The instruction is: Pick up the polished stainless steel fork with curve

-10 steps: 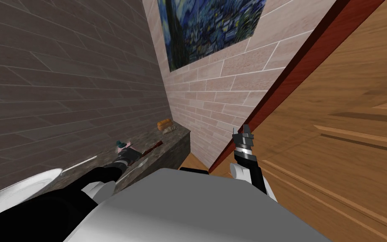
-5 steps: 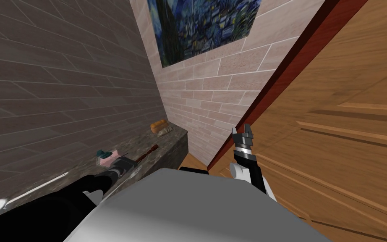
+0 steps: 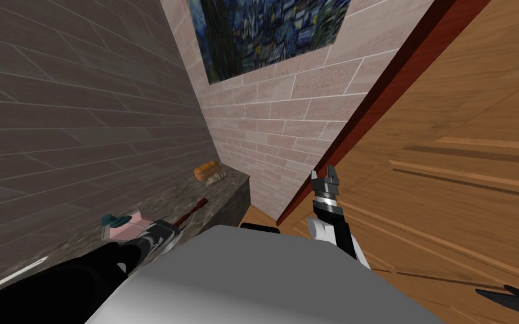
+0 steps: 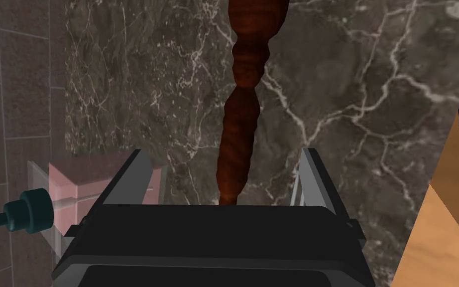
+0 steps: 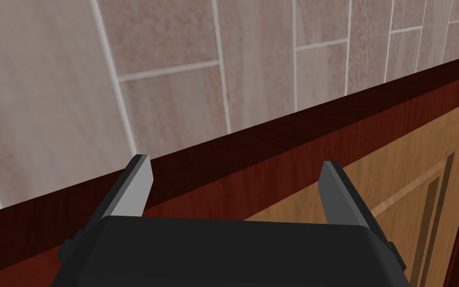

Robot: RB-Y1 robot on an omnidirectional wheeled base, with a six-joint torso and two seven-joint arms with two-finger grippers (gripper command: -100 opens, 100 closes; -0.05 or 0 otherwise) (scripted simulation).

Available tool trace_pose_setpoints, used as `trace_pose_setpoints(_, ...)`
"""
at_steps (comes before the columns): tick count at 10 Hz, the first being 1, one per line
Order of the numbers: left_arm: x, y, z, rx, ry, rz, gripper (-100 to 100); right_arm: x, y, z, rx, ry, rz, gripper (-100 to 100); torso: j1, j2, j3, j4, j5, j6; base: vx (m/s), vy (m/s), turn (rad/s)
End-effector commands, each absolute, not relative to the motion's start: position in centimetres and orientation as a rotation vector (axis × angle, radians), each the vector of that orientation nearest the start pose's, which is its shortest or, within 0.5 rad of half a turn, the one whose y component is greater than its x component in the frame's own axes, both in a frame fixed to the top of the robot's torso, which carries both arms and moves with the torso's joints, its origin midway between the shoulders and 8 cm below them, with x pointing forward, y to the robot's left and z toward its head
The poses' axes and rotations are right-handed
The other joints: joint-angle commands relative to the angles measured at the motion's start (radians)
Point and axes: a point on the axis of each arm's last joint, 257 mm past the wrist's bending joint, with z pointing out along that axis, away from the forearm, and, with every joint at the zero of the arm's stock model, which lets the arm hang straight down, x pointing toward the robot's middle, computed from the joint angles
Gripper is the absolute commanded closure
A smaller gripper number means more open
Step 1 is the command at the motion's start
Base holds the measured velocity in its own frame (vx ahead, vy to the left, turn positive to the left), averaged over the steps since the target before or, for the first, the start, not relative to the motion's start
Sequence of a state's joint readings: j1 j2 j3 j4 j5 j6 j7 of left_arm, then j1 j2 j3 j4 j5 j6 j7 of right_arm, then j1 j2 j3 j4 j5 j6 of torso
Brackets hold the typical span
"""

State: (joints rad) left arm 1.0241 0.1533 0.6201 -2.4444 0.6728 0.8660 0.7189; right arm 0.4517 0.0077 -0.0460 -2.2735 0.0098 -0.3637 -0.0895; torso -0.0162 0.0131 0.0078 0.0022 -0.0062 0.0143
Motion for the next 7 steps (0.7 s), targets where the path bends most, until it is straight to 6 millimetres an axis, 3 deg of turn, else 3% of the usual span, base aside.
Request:
trace_pose_setpoints(1, 12.3, 49.3, -27.8, -2.516, 0.389, -0.702, -100, 36.8, -29.5, 1.1, 0.772, 0.644, 1.324, 0, 0.0, 0.0, 0.0, 0.0, 0.0, 0.0, 0.006, 0.047, -0.123)
trace_pose_setpoints(4, 8.6, 48.6, -29.6, -2.636, 0.331, -0.605, -100, 36.8, -29.4, 1.2, 0.772, 0.644, 1.327, 0, -0.006, 0.005, 0.003, 0.001, -0.002, 0.002, 0.001, 0.043, -0.188)
trace_pose_setpoints(6, 8.0, 48.2, -30.0, -2.663, 0.334, -0.577, -100, 36.8, -29.3, 1.2, 0.771, 0.644, 1.33, 0, -0.009, 0.007, 0.004, 0.002, -0.002, 0.004, 0.008, 0.032, -0.06)
trace_pose_setpoints(7, 6.3, 47.8, -30.7, -2.715, 0.307, -0.531, -100, 36.8, -29.3, 1.2, 0.771, 0.644, 1.33, 0, -0.009, 0.009, 0.005, 0.001, 0.001, 0.003, 0.006, 0.025, -0.16)
